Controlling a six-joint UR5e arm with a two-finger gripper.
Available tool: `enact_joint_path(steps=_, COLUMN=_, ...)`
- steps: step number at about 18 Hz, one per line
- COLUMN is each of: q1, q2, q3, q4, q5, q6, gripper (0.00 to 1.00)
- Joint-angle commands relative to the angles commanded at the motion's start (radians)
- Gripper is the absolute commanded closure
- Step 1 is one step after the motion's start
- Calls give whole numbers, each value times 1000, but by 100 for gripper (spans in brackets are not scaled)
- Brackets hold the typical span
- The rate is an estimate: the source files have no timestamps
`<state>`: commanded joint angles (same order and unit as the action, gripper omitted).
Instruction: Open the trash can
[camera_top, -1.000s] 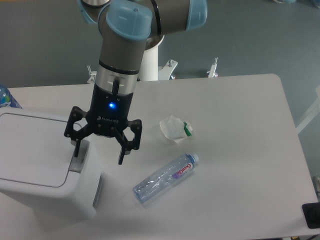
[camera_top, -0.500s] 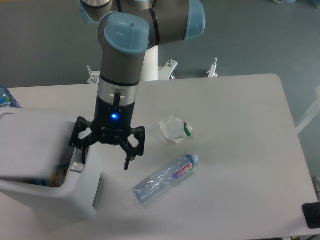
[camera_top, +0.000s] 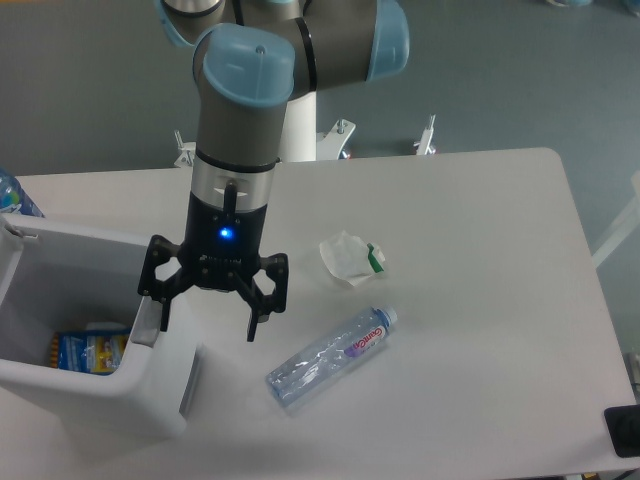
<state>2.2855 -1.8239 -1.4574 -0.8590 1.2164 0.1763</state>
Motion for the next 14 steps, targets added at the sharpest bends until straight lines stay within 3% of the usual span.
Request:
enact_joint_path(steps=4, q1=118, q2=-5, q3=0, q4=5, q5=5, q6=50, gripper=0)
enact_joint_path(steps=9, q1=242, q2=-44, q3=-52, q4=2, q5=129, q6=348, gripper=0)
enact_joint_path(steps=14, q1=321, q2=-69, q3=-112, q4=-5, q5=252, q6=532, gripper=0)
